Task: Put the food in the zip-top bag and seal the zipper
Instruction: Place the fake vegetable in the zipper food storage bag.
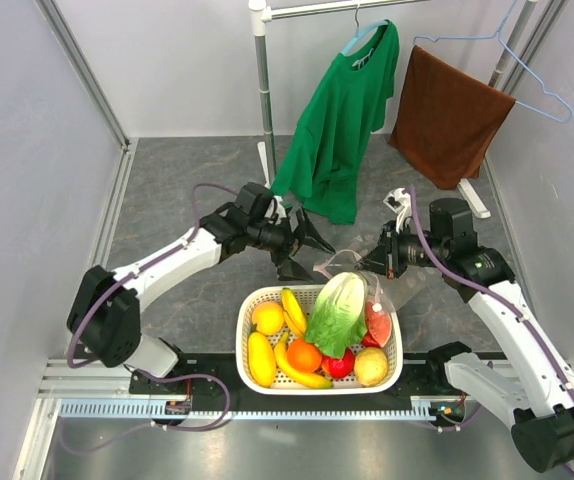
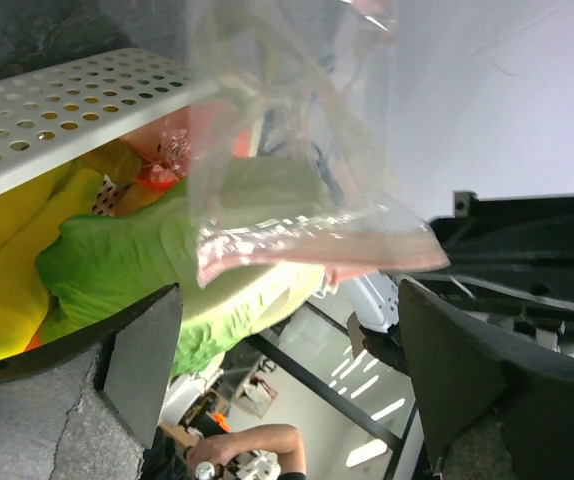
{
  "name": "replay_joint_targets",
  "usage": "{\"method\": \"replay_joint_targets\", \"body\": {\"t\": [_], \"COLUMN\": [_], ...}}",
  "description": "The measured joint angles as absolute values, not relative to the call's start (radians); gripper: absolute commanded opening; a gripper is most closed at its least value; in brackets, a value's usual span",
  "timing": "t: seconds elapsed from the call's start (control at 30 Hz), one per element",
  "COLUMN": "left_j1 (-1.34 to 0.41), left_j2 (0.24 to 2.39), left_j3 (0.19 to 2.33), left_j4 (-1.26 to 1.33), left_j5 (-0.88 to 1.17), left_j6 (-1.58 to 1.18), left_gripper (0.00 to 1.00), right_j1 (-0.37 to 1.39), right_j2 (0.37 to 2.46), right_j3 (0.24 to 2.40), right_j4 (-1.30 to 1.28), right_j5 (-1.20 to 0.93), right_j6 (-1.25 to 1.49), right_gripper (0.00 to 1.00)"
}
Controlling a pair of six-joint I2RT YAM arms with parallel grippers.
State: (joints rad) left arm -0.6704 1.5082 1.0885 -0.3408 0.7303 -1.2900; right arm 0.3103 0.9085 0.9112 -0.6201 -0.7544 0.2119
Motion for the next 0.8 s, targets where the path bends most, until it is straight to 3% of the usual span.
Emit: {"method": "replay_joint_targets", "body": {"t": [0.13,0.37,0.53,0.8], "left_j1": [-0.621,-0.607,-0.724,-1.002], "left_j2": [1.441,1.395,1.326,1.229], "left_j3": [1.06,1.19,1.287,1.147], "left_j4": [-0.339,-0.491,-0.583,-0.604], "left_j5": [0.731,0.668,0.545,0.39], "left_j6": [-1.24,-0.781,-0.478,-0.453], "left_gripper": [0.95,0.96,0.98,1.0], "right_j1": [0.31,0.31,0.311,0.314], "right_j2": [0.918,0.919,0.919,0.921], "right_j3": [0.911,0.908,0.894,0.891], "right_j4": [-0.62,-0.619,-0.619,-0.612], "right_j5": [-0.752,-0.751,-0.751,-0.751], "right_j6": [0.208,0.19,0.178,0.175], "right_gripper": [0.0,0.0,0.0,0.0]}}
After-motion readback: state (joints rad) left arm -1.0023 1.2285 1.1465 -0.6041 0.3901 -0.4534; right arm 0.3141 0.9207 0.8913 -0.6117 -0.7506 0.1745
